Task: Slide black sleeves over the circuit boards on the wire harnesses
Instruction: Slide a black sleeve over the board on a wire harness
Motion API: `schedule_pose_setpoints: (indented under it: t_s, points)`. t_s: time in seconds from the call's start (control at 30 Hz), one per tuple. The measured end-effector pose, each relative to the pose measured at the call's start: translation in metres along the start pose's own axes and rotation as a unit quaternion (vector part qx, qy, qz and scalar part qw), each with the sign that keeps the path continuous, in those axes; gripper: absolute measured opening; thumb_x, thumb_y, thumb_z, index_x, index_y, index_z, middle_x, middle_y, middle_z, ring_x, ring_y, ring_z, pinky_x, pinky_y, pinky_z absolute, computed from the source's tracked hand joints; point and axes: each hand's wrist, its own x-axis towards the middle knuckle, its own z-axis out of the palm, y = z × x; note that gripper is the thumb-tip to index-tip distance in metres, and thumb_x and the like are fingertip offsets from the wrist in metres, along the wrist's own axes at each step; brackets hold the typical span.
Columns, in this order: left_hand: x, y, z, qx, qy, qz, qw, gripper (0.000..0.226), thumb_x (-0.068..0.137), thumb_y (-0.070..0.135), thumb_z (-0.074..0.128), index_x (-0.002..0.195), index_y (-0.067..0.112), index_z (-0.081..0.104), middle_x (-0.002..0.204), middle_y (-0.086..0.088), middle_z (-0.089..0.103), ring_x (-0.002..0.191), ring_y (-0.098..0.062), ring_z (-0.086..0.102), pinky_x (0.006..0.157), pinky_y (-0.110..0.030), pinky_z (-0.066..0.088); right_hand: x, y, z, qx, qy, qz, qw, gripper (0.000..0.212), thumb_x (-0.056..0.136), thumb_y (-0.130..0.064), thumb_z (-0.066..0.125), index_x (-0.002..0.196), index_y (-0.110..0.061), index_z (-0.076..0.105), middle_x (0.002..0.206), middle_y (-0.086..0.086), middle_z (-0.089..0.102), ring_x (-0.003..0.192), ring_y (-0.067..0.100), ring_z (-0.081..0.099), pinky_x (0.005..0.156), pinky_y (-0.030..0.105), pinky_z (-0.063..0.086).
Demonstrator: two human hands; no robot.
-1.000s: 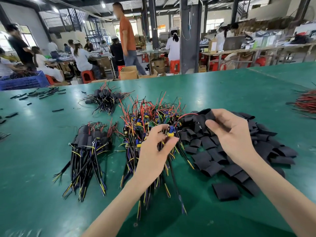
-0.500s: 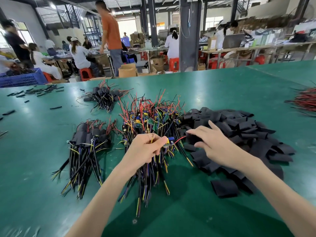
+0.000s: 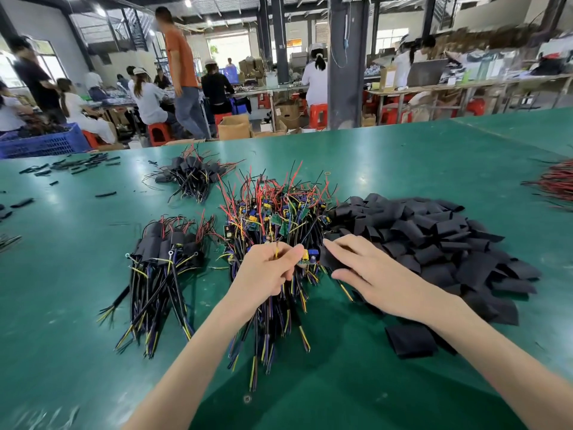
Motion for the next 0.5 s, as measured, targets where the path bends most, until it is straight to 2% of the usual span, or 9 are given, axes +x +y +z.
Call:
schedule_pose_setpoints:
  t_s: [0.23, 0.33, 0.5]
  points:
    - [0.0003, 0.0007, 0.0024, -0.029, -0.005, -0.014, 0.999, 0.032, 0.093, 0.027, 0.058, 0.066, 0.011, 0.052, 0.049, 0.004, 0.042, 0.038, -0.007, 0.022, 0.036, -0.015, 0.02, 0.0011, -0.0047, -0.0012, 0.029, 0.051, 0.009, 0.998, 0.041, 0.089, -0.012, 0.061, 0.128, -0.003, 0.053, 0.117, 0.01, 0.056, 0.109, 0.027, 0.05, 0.095, 0.029, 0.037]
    - [-0.0006, 0.0016, 0.0015, -0.029, -0.012, -0.013, 0.999, 0.034, 0.093, 0.027, 0.058, 0.064, 0.011, 0.051, 0.05, 0.003, 0.043, 0.038, -0.007, 0.022, 0.036, -0.015, 0.02, 0.001, -0.0059, -0.0007, 0.044, 0.071, 0.01, 0.996, 0.043, 0.087, -0.01, 0.063, 0.128, -0.003, 0.054, 0.117, 0.01, 0.057, 0.107, 0.027, 0.052, 0.095, 0.032, 0.039]
    - [-0.0006, 0.0024, 0.0002, -0.014, -0.029, -0.012, 0.999, 0.033, 0.094, 0.027, 0.057, 0.064, 0.014, 0.054, 0.051, 0.002, 0.044, 0.038, -0.007, 0.023, 0.036, -0.015, 0.02, 0.0019, -0.0059, 0.0007, 0.095, 0.08, 0.028, 0.992, 0.045, 0.088, -0.011, 0.063, 0.131, -0.006, 0.052, 0.119, 0.004, 0.056, 0.107, 0.02, 0.051, 0.095, 0.023, 0.036]
